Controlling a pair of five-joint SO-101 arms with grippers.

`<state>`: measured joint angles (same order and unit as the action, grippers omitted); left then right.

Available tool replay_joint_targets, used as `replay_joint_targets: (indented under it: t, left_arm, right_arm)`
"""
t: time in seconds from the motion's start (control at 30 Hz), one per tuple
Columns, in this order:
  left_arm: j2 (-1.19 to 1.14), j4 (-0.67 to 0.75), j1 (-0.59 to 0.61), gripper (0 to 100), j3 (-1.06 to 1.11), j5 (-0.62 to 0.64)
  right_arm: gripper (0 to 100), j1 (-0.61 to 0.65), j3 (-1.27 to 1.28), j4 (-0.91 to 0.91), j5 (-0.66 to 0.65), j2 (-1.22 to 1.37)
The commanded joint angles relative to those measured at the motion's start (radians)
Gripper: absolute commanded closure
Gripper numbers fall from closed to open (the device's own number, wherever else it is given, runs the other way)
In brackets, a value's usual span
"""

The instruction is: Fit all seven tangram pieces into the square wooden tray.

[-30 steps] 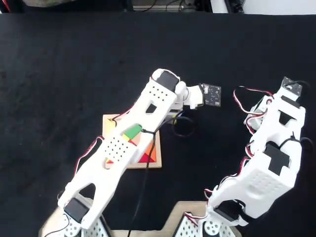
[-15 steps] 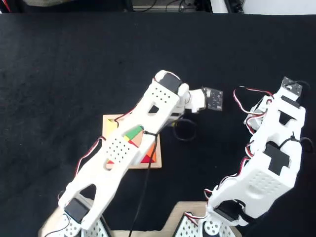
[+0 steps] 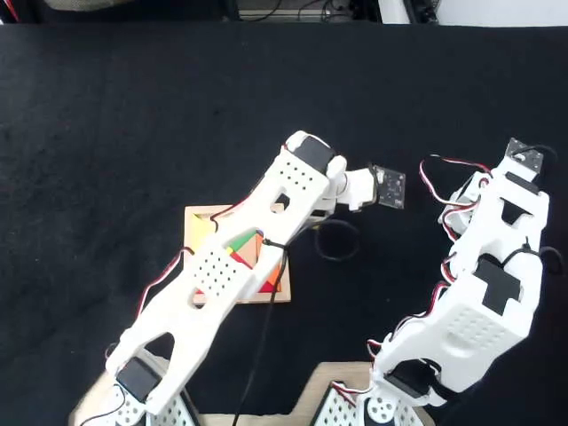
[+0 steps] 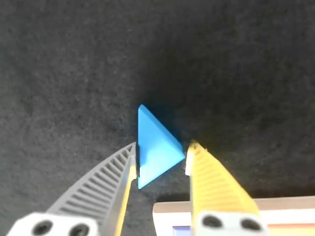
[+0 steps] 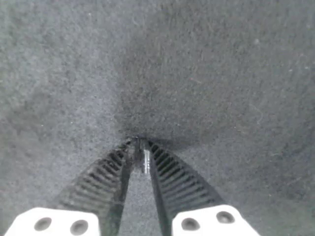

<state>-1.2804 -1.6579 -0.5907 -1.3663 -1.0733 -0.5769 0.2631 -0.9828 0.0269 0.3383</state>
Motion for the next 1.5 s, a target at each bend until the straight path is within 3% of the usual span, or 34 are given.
replay_joint_targets:
  t: [0.0,0.33,0.8,0.97,1.2,1.47]
  left_arm:
    - [0.008,-0.002,-0.038,87,-0.010,0.031]
    - [0.008,-0.101,-0.051,87,-0.104,0.035]
    - [0.135,-0.106,-0.016,87,-0.128,0.127]
    - [0.393,-0.106,0.027,87,0.179,0.115]
    - [0.829,-0.097,0.107,86,0.734,-0.023]
    - [0.944,-0.011,0.317,87,1.000,-0.032]
  right_arm:
    - [98.8,0.008,-0.042,-0.009,0.003,-0.007]
    - [98.8,0.008,-0.042,-0.009,0.003,-0.007]
    - [98.8,0.006,-0.042,-0.009,0.003,-0.007]
    - [98.8,0.005,-0.042,-0.009,0.003,-0.007]
    - [98.8,0.005,-0.042,-0.009,0.003,-0.007]
    - [98.8,0.008,-0.042,-0.009,0.003,-0.007]
